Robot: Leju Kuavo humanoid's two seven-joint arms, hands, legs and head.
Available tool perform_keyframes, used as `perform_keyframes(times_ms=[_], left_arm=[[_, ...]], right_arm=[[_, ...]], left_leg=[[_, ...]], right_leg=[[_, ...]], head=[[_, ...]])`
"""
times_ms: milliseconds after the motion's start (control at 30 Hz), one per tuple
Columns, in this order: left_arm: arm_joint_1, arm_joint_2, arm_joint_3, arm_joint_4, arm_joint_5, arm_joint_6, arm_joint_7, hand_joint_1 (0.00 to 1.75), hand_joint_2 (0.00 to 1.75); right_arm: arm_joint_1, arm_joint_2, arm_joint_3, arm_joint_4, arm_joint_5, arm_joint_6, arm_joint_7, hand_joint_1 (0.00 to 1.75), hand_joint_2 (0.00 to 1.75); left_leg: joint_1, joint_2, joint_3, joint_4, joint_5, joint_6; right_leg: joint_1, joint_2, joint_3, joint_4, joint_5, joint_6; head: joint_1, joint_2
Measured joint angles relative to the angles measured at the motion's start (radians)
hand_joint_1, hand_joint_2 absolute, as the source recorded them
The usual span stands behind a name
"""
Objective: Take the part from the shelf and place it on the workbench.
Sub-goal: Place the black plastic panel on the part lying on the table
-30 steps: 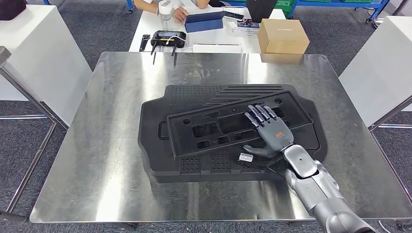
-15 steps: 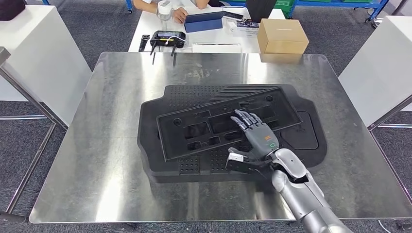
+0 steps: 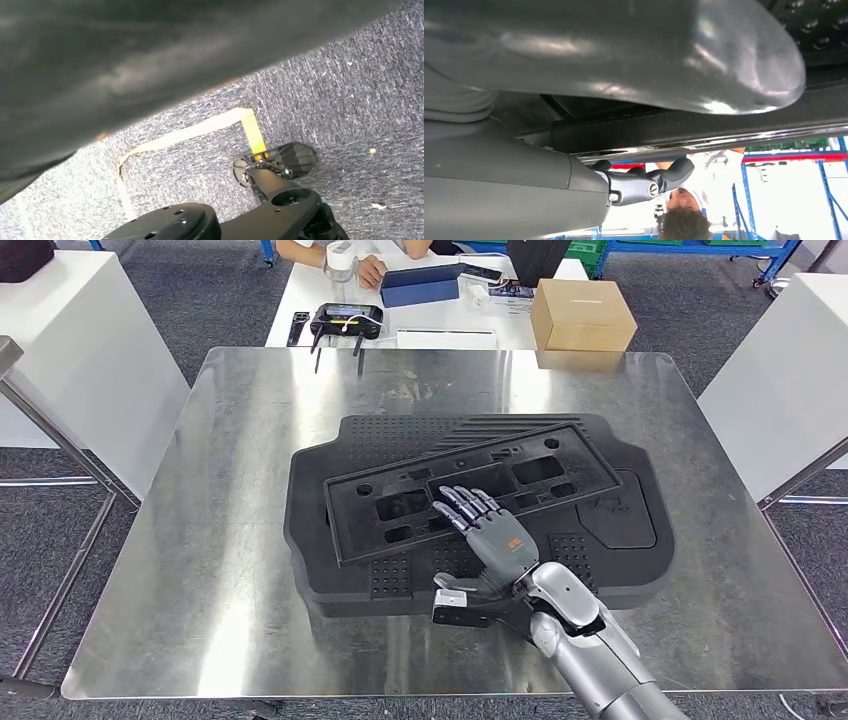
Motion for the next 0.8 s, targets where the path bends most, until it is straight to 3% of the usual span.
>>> perform_keyframes(times_ms=[333, 433, 600, 800], left_arm=[[0.001, 0.0, 0.0, 0.0, -0.004, 0.0, 0.005, 0.0, 0.0], [0.001, 0.0, 0.0, 0.0, 0.002, 0.001, 0.004, 0.0, 0.0], [0.008, 0.0, 0.0, 0.0, 0.027, 0.012, -0.006, 0.0, 0.0], [0.026, 0.0, 0.004, 0.0, 0.067, 0.03, -0.022, 0.0, 0.0]], right_arm=[[0.018, 0.005, 0.018, -0.006, 0.035, -0.046, 0.024, 0.0, 0.0], [0.03, 0.009, 0.02, -0.02, -0.019, -0.048, 0.013, 0.0, 0.0], [0.117, 0.042, -0.01, -0.173, -0.317, -0.021, -0.09, 0.0, 0.0], [0.248, 0.089, -0.036, -0.482, -0.748, 0.142, -0.154, 0.0, 0.0]], left_leg=[[0.0, 0.0, 0.0, 0.0, 0.0, 0.0], [0.0, 0.0, 0.0, 0.0, 0.0, 0.0], [0.0, 0.0, 0.0, 0.0, -0.001, -0.001], [0.0, 0.0, 0.0, 0.0, -0.001, -0.001]], right_leg=[[0.0, 0.0, 0.0, 0.0, 0.0, 0.0], [0.0, 0.0, 0.0, 0.0, 0.0, 0.0], [0.0, 0.0, 0.0, 0.0, -0.001, -0.001], [0.0, 0.0, -0.001, 0.0, -0.002, -0.003]], head=[[0.0, 0.0], [0.0, 0.0], [0.0, 0.0], [0.0, 0.0]])
